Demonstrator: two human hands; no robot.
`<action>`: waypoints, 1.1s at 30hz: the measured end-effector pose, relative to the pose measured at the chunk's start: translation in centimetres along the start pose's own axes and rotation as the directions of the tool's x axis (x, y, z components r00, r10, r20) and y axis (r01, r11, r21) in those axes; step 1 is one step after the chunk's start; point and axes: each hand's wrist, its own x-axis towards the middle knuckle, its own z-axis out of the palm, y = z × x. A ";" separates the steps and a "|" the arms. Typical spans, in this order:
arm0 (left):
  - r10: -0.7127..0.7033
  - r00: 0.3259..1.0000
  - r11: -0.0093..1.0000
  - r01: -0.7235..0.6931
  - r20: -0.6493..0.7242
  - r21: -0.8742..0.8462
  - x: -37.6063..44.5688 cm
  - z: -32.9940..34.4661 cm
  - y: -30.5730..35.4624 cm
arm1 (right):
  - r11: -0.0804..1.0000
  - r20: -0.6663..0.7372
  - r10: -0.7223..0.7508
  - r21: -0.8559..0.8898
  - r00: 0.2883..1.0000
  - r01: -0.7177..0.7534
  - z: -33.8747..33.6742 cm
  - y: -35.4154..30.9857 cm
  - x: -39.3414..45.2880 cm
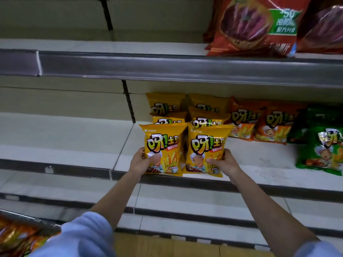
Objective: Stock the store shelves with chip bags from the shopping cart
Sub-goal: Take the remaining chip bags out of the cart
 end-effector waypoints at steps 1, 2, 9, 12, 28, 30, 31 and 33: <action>-0.015 1.000 1.000 0.015 -0.007 0.026 0.0 0.1 -0.1 | 1.000 -0.015 0.012 -0.016 1.000 -0.012 0.2 -0.1 -0.1; -0.034 0.999 0.998 0.034 -0.010 0.043 0.0 0.0 -0.2 | 1.000 -0.032 0.022 -0.021 0.999 -0.023 0.4 -0.2 -0.3; -0.057 0.997 0.998 0.056 0.043 0.024 -2.0 -1.0 0.9 | 0.986 -0.258 0.040 -0.147 0.965 -0.080 1.2 -1.1 -3.6; -0.056 0.996 0.997 0.052 0.075 0.048 -3.3 -2.3 1.4 | 0.989 -0.326 -0.004 -0.144 0.946 -0.046 2.3 -2.0 -5.9; -0.004 0.999 0.985 -0.002 -0.032 -0.171 -7.5 -21.4 -2.8 | 0.960 -0.052 -0.228 -0.176 0.972 0.216 21.1 -10.8 -15.0; -0.009 0.998 0.982 -0.003 -0.064 -0.187 -8.4 -25.2 -4.6 | 0.956 0.021 -0.231 -0.182 0.973 0.231 24.8 -11.6 -16.0; -0.021 0.996 0.981 0.003 -0.089 -0.196 -8.8 -27.3 -5.6 | 0.955 0.069 -0.227 -0.179 0.971 0.236 26.9 -11.9 -16.4; -0.064 0.987 0.977 0.033 -0.147 -0.208 -9.8 -31.2 -7.6 | 0.950 0.163 -0.220 -0.187 0.962 0.249 30.8 -12.5 -17.4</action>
